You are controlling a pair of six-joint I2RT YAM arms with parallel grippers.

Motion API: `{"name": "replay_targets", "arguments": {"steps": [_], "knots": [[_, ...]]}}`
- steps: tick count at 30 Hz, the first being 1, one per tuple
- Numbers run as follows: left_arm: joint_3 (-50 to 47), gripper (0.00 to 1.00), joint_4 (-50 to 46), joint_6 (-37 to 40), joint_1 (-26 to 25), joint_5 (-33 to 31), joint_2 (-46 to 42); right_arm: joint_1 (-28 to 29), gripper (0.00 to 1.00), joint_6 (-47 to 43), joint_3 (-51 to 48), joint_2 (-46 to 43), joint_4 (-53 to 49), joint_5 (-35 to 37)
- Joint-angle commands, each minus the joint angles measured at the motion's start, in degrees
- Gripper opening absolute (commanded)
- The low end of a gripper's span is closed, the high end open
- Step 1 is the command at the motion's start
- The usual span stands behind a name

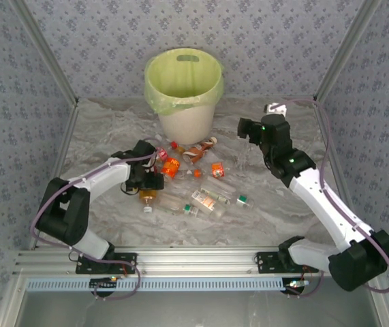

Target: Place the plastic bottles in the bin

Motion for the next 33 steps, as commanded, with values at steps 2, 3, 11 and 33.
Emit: {"name": "replay_targets", "arguments": {"steps": [2, 3, 11, 33], "knots": [[-0.27, 0.82, 1.81, -0.36, -0.85, -3.73, 0.37, -1.91, 1.0, 3.71, 0.67, -1.64, -0.24, 0.94], [-0.66, 0.8, 2.65, -0.68, -0.96, -3.7, 0.2, -2.19, 1.0, 3.38, 0.87, -1.5, -1.09, 0.07], [-2.69, 0.62, 4.26, -1.32, -1.49, -4.35, -1.03, -2.5, 1.0, -0.47, -1.73, -0.53, -0.6, -9.45], [-1.44, 0.51, 0.08, -1.45, -1.37, -9.13, -16.32, 2.16, 1.0, -18.82, -4.78, 0.21, -2.42, -25.94]]}}
